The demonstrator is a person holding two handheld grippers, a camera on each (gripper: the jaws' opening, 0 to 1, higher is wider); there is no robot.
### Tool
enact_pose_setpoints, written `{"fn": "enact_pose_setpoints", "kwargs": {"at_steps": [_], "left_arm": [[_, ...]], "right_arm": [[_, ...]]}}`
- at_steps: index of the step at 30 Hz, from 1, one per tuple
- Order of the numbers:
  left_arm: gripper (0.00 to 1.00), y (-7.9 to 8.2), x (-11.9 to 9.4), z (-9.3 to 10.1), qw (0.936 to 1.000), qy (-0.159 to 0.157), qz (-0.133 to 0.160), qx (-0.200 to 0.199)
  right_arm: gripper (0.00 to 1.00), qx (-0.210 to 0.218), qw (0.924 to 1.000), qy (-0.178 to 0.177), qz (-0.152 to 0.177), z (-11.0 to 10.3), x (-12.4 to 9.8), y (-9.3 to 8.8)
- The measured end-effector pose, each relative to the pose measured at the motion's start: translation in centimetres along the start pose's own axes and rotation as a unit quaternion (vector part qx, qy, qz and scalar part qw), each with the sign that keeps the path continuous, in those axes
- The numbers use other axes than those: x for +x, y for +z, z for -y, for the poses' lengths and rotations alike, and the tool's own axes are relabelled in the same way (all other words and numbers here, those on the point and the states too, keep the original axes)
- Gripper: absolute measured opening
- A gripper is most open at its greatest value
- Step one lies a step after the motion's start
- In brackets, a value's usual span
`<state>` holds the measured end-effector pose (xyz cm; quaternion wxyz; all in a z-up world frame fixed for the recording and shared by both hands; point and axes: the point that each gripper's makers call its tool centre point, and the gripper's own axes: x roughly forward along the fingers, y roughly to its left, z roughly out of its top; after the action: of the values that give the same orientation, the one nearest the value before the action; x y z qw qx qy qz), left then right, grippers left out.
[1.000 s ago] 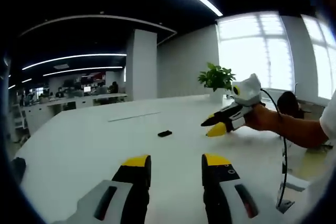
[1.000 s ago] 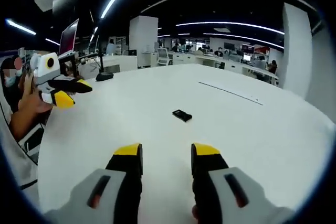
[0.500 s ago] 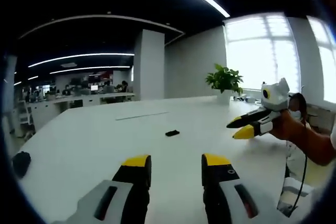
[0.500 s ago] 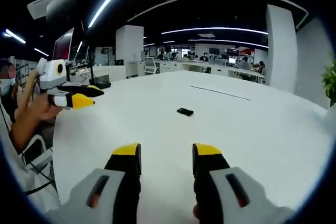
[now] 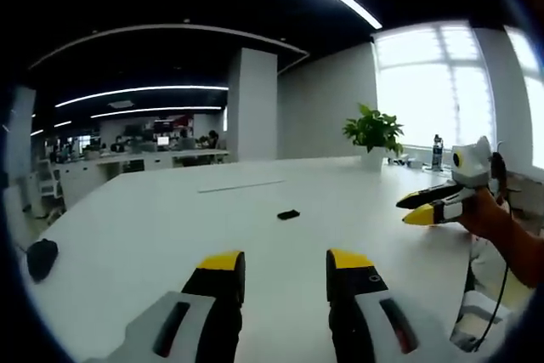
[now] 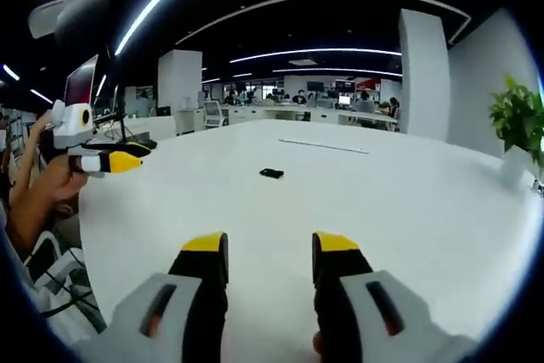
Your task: Snap the two parts of the plastic buckle together until the buckle closes and remains connected.
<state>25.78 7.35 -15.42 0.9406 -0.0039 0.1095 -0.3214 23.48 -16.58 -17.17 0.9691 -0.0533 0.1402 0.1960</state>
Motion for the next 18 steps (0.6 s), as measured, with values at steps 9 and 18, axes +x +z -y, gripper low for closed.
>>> {"fn": "enact_pose_setpoints", "kwargs": {"at_steps": [9,18], "left_arm": [[0.38,-0.71,0.37,0.06,0.9999,0.0,-0.013,-0.003],[0.38,-0.4,-0.37,-0.31,1.0,0.005,-0.006,-0.006]], "right_arm": [[0.39,0.008,0.9998,-0.018,0.002,0.98,-0.6,-0.51],[0.39,0.006,0.9999,-0.012,-0.001,0.44,-0.66,-0.44]]}}
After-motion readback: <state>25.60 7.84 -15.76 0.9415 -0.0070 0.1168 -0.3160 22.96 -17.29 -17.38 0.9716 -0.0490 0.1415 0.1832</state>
